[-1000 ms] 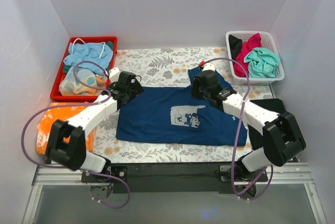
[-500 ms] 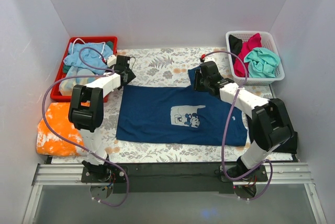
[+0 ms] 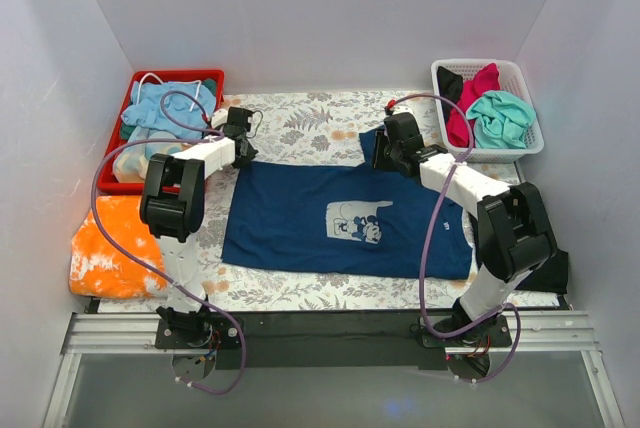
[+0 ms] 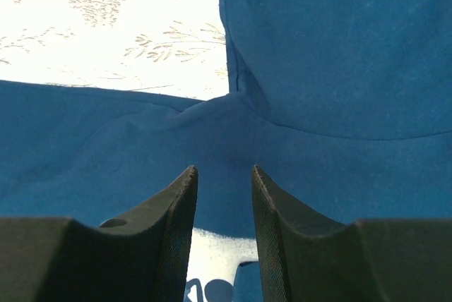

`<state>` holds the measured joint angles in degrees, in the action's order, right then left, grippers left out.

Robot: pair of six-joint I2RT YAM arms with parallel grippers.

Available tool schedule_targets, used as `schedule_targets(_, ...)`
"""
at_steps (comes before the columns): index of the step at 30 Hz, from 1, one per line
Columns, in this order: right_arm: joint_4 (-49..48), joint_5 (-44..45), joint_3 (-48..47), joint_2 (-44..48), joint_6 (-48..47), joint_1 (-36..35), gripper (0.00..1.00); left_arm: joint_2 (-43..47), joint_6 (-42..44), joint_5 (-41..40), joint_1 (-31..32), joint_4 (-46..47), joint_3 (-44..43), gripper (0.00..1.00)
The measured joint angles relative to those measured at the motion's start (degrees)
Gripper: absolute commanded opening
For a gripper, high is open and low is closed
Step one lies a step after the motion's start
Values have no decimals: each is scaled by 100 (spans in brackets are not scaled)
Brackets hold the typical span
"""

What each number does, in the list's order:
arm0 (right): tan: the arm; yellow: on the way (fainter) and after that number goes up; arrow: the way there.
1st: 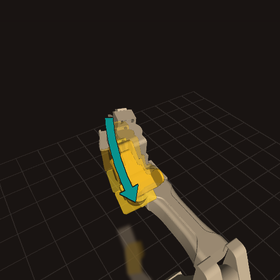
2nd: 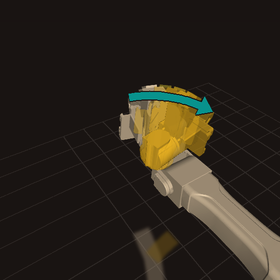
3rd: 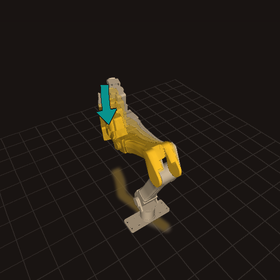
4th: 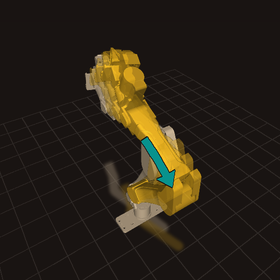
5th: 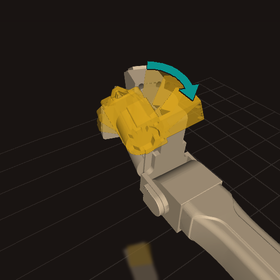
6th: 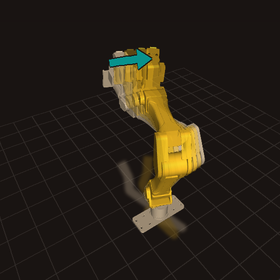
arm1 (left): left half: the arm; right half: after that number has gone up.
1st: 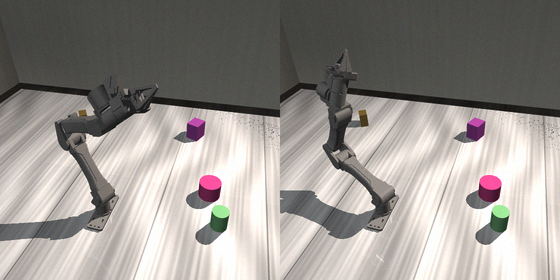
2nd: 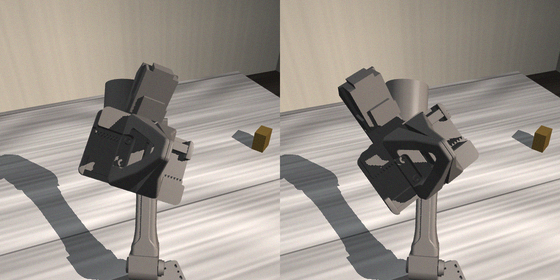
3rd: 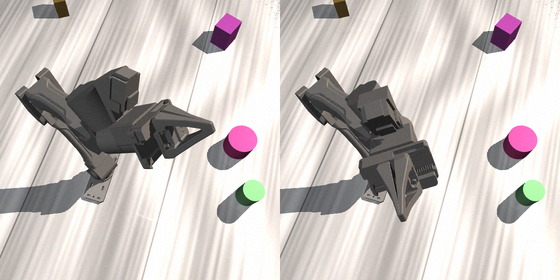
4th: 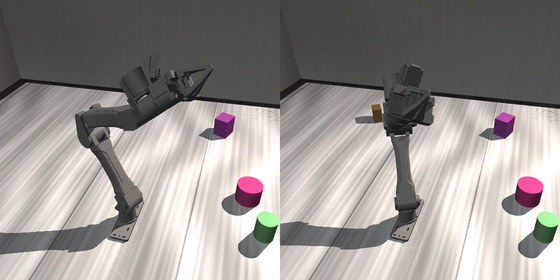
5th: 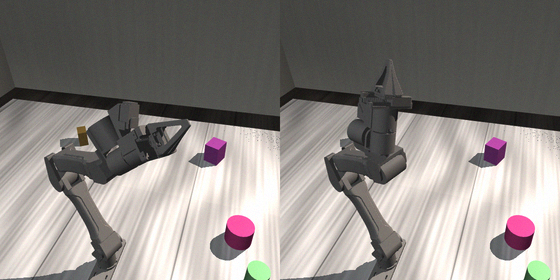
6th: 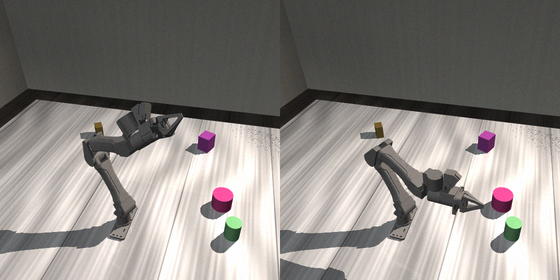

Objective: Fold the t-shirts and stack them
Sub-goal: Grap the side of the flattened tshirt furthest away from the robot with both arms

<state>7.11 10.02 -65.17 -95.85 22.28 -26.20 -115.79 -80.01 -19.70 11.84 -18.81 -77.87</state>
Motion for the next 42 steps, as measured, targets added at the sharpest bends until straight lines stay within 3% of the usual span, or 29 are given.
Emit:
schedule_targets(11,26,35,-516,-590,-22,337,45,-262,118,-319,0,-422,-595,0)
schedule_targets(17,26,214,-1742,-1486,-273,640,52,-249,140,-378,0,-481,-629,0)
schedule_targets(33,688,284,-5289,-4341,-1014,1513,55,-175,101,-407,0,-496,-426,0)
schedule_targets(42,1080,-90,-5576,-4625,-1075,1652,51,-175,96,-409,0,-514,-422,0)
